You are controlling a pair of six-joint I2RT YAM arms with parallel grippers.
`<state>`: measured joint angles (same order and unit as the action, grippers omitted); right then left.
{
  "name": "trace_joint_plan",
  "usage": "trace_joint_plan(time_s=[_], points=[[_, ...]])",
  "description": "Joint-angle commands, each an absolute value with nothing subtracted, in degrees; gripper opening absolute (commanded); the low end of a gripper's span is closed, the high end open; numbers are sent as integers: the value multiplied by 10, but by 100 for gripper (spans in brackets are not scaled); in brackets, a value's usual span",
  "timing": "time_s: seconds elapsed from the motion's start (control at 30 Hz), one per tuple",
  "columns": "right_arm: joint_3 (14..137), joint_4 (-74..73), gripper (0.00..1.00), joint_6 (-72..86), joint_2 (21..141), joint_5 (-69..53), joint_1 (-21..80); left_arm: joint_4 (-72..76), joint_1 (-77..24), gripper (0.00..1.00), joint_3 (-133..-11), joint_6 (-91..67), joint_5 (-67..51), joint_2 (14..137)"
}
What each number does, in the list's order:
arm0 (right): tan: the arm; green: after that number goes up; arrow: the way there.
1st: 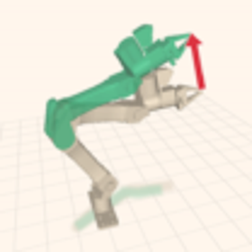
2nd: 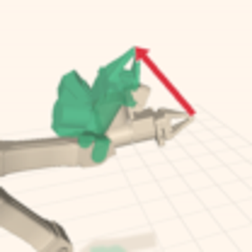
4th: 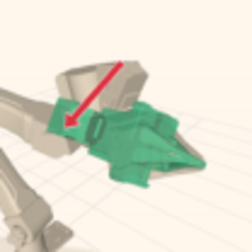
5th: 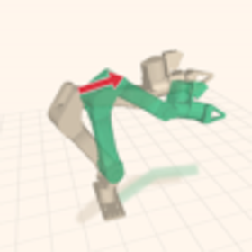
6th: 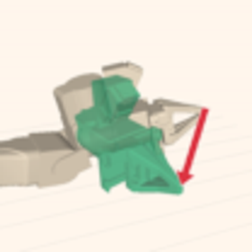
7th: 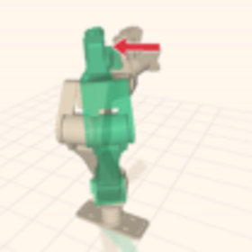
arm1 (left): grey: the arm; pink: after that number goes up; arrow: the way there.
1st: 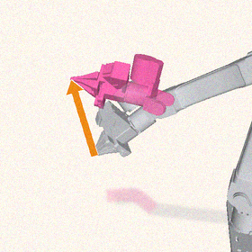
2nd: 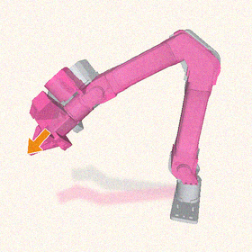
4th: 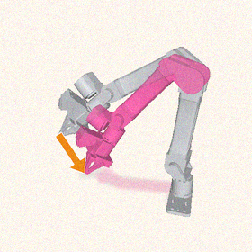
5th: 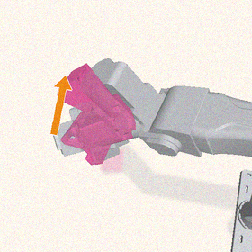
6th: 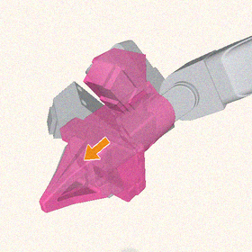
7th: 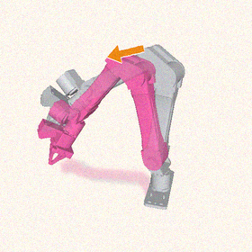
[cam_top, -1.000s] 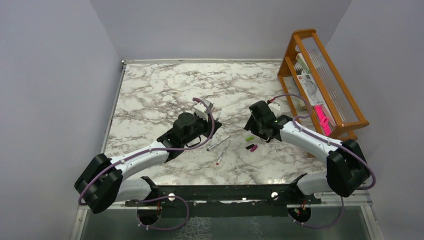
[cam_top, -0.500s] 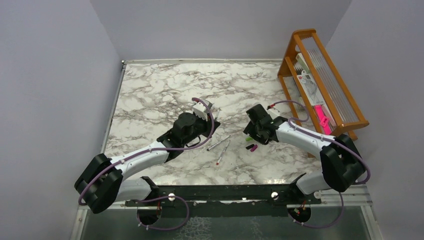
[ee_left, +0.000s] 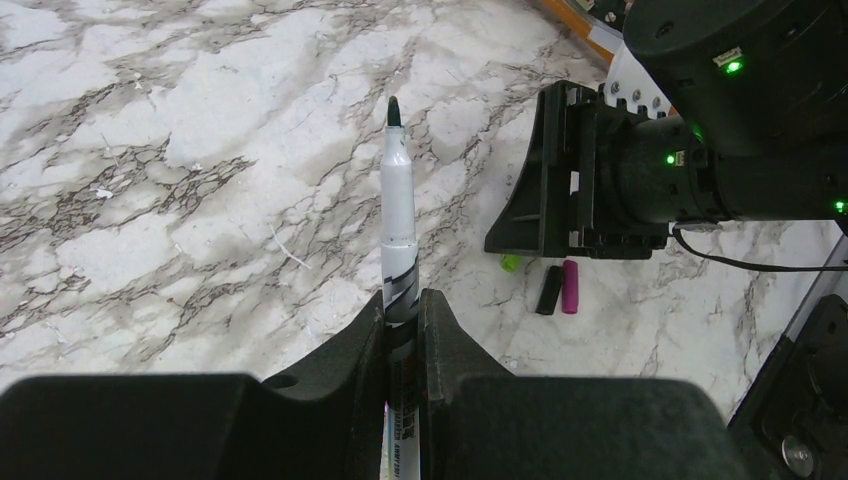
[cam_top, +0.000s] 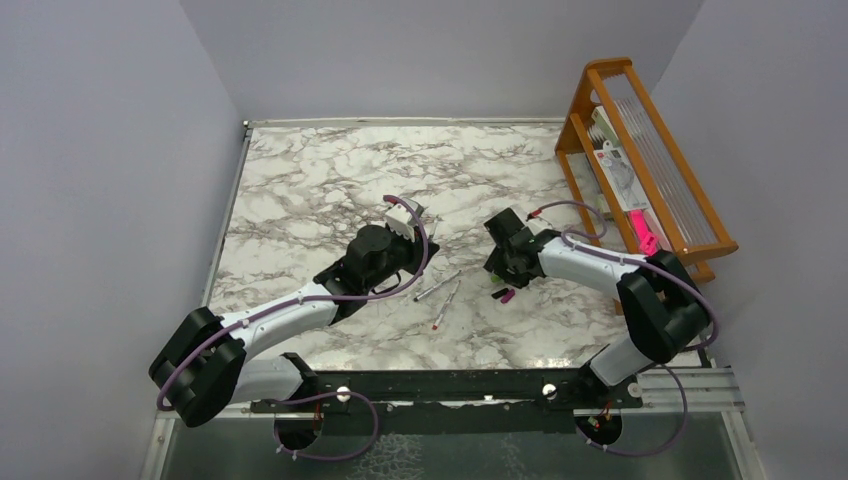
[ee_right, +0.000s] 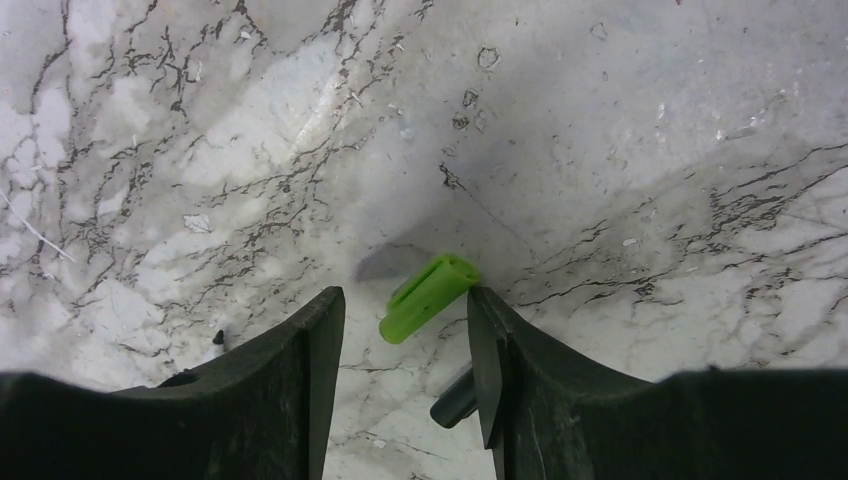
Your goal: Insert the pens into the pen caps
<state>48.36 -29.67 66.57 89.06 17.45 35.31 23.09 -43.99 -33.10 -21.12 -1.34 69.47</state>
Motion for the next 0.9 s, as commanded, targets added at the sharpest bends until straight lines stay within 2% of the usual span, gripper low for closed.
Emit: trace_joint_plan(time_s=[0.0, 0.23, 0.3, 0.37, 0.43, 0.63, 0.87], points=[[495, -297, 47, 660, 913, 169, 358, 230, -438, 0, -335, -213, 3, 684], [511, -312, 33, 650, 935, 173, 358, 227, -438, 0, -331, -212, 7, 682], [518, -319, 20, 646, 943, 173, 358, 226, -438, 0, -331, -211, 8, 681], [519, -321, 14, 644, 945, 171, 358, 226, -438, 0, -330, -211, 8, 681], [517, -318, 3, 642, 946, 167, 357, 226, -438, 0, -330, -211, 8, 682], [495, -273, 1, 616, 900, 149, 358, 226, -438, 0, -333, -218, -16, 684], [420, -90, 1, 459, 718, 93, 358, 278, -438, 0, -340, -292, -138, 707]])
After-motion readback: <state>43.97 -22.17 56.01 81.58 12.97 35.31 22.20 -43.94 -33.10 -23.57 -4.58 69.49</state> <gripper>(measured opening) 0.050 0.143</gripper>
